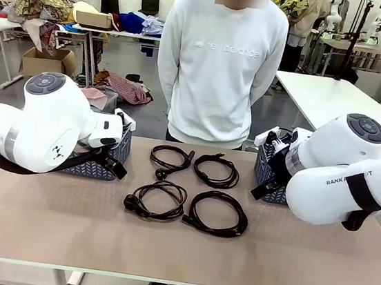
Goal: Organize the cables according to human instructions.
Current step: Pick up a bundle of cables and place it in the basket indicated by the human.
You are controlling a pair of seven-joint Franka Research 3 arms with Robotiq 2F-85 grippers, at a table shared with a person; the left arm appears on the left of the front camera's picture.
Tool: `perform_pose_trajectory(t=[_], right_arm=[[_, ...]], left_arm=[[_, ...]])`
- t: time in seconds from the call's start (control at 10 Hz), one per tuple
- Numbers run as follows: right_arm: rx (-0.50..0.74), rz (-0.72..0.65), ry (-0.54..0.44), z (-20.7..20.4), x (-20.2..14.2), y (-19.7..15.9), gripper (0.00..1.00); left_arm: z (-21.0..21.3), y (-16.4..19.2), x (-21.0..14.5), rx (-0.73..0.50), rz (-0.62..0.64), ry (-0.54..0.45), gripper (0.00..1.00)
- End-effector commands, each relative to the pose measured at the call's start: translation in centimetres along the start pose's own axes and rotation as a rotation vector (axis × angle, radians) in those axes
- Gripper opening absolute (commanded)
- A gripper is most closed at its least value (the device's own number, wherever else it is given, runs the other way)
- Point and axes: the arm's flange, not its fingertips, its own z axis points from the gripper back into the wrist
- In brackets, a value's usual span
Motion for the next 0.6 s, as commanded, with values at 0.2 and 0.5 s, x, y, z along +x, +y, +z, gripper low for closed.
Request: perform_pose_trajectory(t=[0.2, 0.5], right_arm=[[0.000, 0.000, 0.000, 0.0, 0.0, 0.0, 1.00], [0.031, 0.022, -0.034, 1.4, 0.5, -0.9, 1.00]], left_arm=[[0.0, 0.1, 0.0, 0.000, 0.002, 0.000, 1.00], [1.3, 0.6, -0.4, -0.021, -0.008, -0.012, 1.00]])
